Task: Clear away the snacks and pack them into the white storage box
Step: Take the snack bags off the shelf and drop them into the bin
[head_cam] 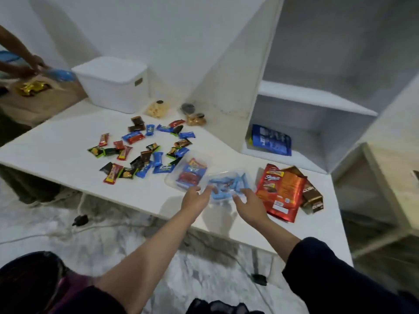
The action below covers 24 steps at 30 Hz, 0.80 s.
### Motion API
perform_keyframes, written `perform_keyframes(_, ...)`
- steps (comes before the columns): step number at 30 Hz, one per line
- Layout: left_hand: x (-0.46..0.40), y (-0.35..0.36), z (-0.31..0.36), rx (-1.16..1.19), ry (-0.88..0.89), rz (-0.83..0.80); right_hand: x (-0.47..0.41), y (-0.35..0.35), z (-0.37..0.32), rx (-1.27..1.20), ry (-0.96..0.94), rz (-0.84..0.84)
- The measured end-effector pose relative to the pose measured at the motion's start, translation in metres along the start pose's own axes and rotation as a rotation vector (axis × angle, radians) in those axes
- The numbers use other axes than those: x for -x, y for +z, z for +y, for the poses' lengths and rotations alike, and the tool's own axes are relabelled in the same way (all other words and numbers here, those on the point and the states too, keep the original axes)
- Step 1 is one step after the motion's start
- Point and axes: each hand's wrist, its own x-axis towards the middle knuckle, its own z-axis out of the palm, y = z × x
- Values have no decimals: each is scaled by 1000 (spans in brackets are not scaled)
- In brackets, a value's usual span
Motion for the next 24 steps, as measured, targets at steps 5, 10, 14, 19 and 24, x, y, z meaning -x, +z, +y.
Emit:
perform_keyframes(5,1,91,41,-141,101,-61,-15,-80,70,25,26,166)
perform_keyframes(10,-13,147,76,-233,178,-66,-40,-136,114,135,186,291)
perform_keyframes(14,-43,173,106,-368,297,-90,-69,-155,131,195,302,303)
perform_keyframes(19,-106,197,141,-552,455,-160,-113,-148,139,200,405,251)
perform_keyframes(24,-175,221,170,-743,606,-284,-143,-127,143,322,466,224)
